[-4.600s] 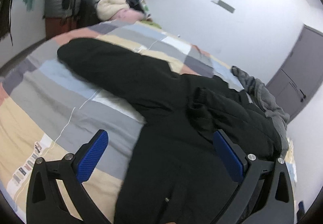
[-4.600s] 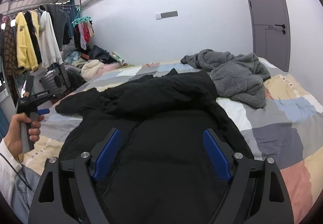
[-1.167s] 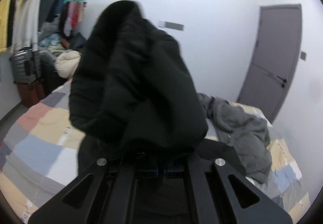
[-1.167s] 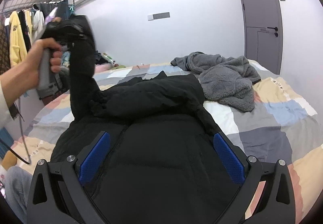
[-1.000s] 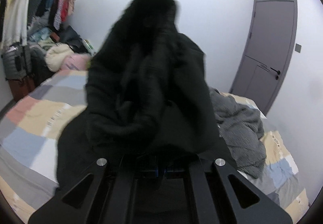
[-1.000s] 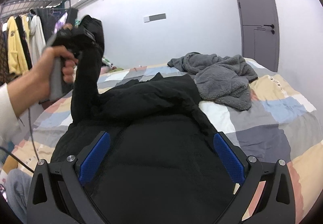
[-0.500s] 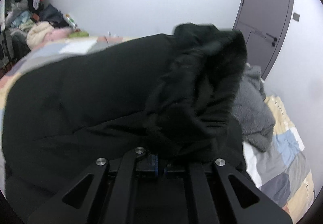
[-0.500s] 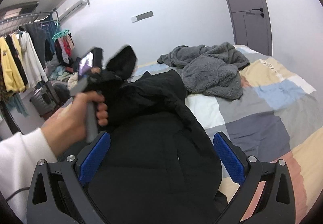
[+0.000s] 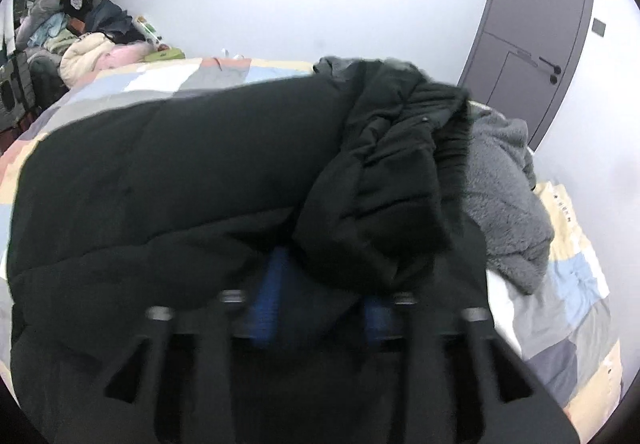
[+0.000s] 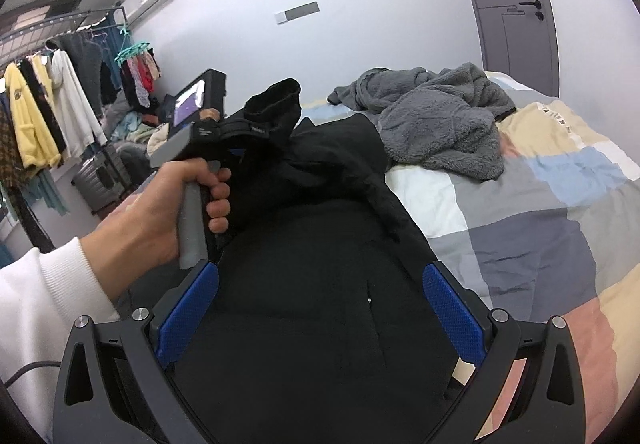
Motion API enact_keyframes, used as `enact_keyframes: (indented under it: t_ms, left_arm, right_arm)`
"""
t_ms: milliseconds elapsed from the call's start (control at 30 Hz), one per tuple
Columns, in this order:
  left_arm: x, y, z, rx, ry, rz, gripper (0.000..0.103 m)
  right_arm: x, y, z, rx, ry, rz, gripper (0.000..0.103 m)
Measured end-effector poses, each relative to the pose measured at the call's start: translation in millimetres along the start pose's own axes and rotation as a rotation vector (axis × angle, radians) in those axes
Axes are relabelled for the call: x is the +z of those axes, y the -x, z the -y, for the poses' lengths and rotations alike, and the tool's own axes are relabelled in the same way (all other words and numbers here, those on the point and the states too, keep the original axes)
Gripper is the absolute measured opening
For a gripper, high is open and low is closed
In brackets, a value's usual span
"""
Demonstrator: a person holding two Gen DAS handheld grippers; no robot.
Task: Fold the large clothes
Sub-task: 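Open the left tool to release the sleeve and pull back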
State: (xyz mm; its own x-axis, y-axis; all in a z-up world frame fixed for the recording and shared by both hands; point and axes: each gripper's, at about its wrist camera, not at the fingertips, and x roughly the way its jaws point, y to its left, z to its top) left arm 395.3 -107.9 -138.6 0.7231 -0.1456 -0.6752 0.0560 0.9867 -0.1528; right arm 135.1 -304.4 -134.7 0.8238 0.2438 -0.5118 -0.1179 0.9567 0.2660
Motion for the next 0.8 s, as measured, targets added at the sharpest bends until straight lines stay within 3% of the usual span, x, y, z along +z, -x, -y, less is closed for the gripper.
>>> enact_keyframes:
  t_ms: [67, 100, 500, 700, 800]
  left_arm:
    - [-0.9, 13.0, 1.4, 0.018, -0.038, 0.035, 0.078]
    - [-1.7, 19.1, 2.1, 0.022, -0.053, 0.048, 0.079]
    - [2.5, 115.5, -29.8, -0.008, -0.081, 0.136, 0.079]
    - [-13.9, 157.9, -55.2, -0.018, -0.116, 0.194, 0.079]
    - [-24.4, 167.7, -80.0, -0.031, -0.081, 0.200, 0.079]
  right_arm:
    - [0.5, 3.5, -4.2, 0.000, 0.015, 0.018, 0.103]
    - [0.4, 5.4, -6.4, 0.003, 0.022, 0.024, 0.103]
    - [4.3, 13.3, -31.1, -0.002, 0.112, 0.100, 0.103]
    - [5.9, 16.3, -42.3, -0.005, 0.140, 0.117, 0.103]
    - [7.8, 16.3, -50.8, 0.008, 0.154, 0.119, 0.103]
